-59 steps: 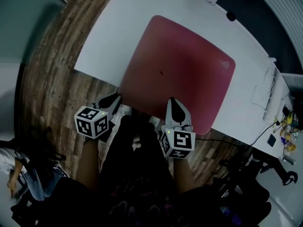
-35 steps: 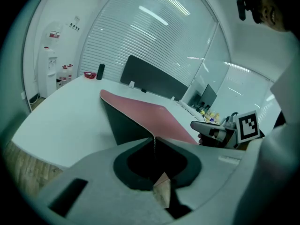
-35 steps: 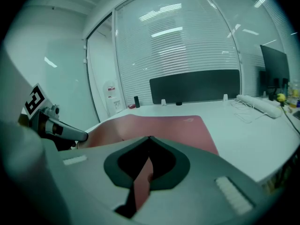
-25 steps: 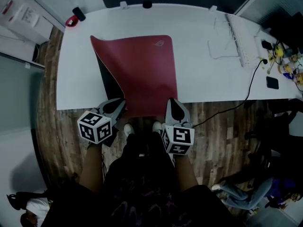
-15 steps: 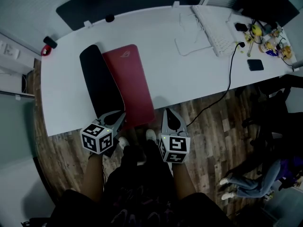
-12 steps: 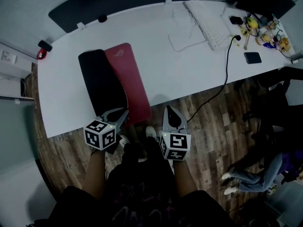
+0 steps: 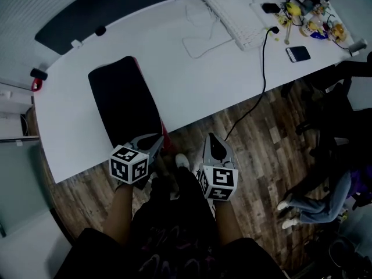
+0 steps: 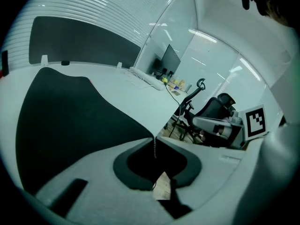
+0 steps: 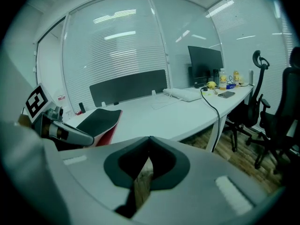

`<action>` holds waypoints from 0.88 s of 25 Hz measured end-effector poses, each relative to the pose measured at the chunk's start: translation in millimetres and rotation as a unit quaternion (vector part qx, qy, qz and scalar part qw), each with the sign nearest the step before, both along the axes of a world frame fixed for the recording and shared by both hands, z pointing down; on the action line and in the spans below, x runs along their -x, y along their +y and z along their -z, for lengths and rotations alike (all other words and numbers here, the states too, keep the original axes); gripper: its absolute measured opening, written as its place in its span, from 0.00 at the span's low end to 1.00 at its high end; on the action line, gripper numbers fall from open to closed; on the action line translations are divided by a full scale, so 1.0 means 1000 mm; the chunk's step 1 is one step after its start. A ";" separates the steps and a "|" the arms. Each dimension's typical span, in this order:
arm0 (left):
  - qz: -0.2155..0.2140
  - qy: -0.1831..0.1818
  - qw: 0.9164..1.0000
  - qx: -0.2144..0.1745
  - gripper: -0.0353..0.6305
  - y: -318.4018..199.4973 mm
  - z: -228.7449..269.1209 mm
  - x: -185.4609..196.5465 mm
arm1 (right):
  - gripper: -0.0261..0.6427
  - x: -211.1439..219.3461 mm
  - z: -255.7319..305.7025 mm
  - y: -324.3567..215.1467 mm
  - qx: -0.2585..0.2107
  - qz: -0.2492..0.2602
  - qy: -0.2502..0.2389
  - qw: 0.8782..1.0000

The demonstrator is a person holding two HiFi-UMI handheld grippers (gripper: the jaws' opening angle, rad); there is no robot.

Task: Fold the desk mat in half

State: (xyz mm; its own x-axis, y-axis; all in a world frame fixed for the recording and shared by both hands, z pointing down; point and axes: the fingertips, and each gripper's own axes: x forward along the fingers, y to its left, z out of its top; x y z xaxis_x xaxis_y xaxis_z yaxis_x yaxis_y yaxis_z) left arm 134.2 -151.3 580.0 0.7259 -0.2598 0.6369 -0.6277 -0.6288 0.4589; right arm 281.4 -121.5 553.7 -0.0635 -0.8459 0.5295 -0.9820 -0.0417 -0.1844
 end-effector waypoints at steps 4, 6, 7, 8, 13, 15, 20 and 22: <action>0.001 -0.023 1.000 0.005 0.09 0.000 -0.014 -0.001 | 0.05 -0.012 -0.005 0.004 0.002 -0.007 0.003 1.000; 0.012 -0.022 1.000 0.008 0.09 0.000 -0.018 -0.003 | 0.05 -0.018 -0.008 0.007 0.005 -0.014 0.004 1.000; 0.017 -0.017 1.000 0.009 0.10 0.000 -0.018 -0.005 | 0.05 -0.020 -0.009 0.008 0.006 -0.016 0.004 1.000; 0.020 -0.011 1.000 0.009 0.13 0.000 -0.017 -0.008 | 0.05 -0.021 -0.010 0.009 0.007 -0.017 0.004 1.000; 0.002 -0.010 1.000 0.002 0.15 0.005 -0.013 -0.021 | 0.05 -0.020 -0.006 0.006 -0.001 -0.011 0.003 1.000; 0.001 -0.012 1.000 -0.002 0.15 0.006 -0.011 -0.018 | 0.05 -0.016 -0.003 0.004 -0.005 -0.007 0.000 1.000; 0.019 -0.002 1.000 -0.018 0.14 0.006 0.001 -0.010 | 0.05 -0.005 -0.001 0.000 -0.009 0.016 0.018 1.000; 0.024 -0.005 0.999 -0.032 0.12 0.001 0.009 -0.003 | 0.05 0.005 0.005 -0.008 -0.017 0.023 0.012 1.000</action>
